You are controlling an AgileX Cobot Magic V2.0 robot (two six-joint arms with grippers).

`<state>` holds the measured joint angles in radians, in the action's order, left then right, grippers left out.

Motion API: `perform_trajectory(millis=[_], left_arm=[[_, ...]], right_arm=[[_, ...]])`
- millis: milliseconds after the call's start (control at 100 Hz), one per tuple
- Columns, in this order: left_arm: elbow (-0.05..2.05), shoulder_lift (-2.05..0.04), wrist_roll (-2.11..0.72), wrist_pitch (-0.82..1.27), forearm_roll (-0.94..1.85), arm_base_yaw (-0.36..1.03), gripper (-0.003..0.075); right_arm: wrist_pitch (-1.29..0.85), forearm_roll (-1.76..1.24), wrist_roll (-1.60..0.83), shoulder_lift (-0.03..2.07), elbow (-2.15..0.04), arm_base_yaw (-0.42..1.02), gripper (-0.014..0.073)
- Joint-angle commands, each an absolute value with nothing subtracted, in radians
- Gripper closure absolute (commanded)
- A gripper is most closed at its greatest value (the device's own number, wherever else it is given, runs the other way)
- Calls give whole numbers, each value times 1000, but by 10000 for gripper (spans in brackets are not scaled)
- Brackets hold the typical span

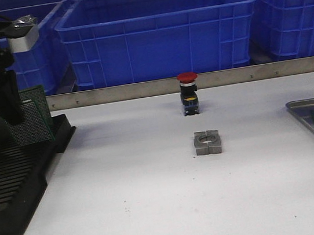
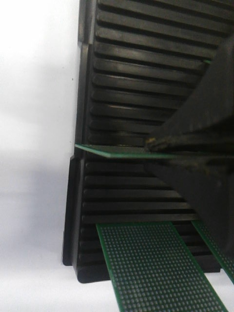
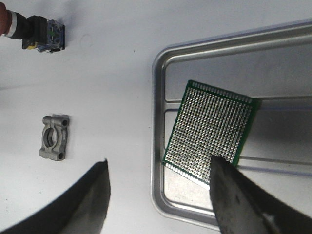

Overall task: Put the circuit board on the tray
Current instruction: 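Lift the second green board out of the rack with the left gripper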

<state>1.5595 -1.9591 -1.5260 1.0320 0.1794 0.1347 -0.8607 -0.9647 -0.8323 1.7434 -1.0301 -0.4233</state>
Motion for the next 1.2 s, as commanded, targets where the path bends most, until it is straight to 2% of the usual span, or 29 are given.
perform_trajectory(millis=[0, 310, 630, 870, 1190], left_arm=[[1607, -1911, -1521, 1024, 205, 133, 738], [1791, -1911, -1519, 1274, 230, 133, 738], [1824, -1823, -1459, 1272, 499, 162, 738], [1823, -1794, -1329, 1272, 670, 271, 738], [1821, -1800, -1323, 1272, 688, 441, 738]], right_arm=[[-886, -998, -840, 1693, -1056, -423, 127], [-888, -998, -840, 1693, -1056, -423, 127], [-896, -1010, -841, 1693, -1056, -423, 127], [-916, -1024, -872, 1693, -1056, -421, 127], [-953, -1069, -1042, 1690, -1058, -346, 127]])
